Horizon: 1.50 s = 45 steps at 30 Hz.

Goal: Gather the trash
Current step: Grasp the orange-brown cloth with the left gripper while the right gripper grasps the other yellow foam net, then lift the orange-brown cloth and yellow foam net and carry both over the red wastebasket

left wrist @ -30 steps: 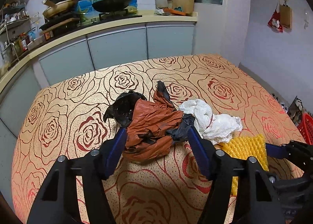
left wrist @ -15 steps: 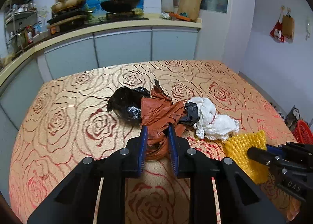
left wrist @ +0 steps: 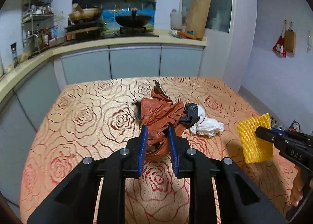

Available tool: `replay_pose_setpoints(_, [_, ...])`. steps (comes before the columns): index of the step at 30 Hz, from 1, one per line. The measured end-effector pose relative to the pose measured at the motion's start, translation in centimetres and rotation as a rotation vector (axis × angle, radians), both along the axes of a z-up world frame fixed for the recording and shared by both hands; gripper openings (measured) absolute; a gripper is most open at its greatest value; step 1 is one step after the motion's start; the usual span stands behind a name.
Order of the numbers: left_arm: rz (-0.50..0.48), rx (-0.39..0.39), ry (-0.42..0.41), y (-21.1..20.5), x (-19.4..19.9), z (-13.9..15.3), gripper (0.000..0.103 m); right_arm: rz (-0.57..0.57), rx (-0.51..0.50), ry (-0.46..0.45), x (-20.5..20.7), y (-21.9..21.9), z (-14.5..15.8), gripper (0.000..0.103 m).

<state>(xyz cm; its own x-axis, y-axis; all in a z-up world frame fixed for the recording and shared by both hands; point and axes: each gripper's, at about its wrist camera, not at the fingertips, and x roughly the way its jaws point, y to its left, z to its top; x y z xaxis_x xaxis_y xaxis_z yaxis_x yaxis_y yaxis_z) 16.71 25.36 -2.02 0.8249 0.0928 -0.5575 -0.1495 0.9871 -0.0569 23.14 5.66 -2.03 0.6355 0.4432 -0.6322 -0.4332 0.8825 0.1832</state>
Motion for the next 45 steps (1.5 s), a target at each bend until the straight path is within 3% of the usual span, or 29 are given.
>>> replay_pose_setpoints(11, [0.042,0.040,-0.120,-2.0,-3.8,4.7,0.020,-0.015,0.011,-0.137,-2.8,-1.6,4.7,0.014])
replay_pose_setpoints(24, [-0.007,0.042,-0.188,-5.3,-5.4,7.4,0.020,-0.068,0.024,-0.237,-5.5,-5.4,8.3,0.014])
replay_pose_setpoints(34, [-0.115,0.038,-0.208,-10.0,-4.6,8.0,0.020,-0.160,0.015,-0.257,-6.4,-9.6,9.0,0.014])
replay_pose_setpoints(45, [-0.293,0.025,-0.203,-17.9,-2.2,7.7,0.020,-0.324,-0.013,-0.255,-6.6,-16.8,8.8,0.014])
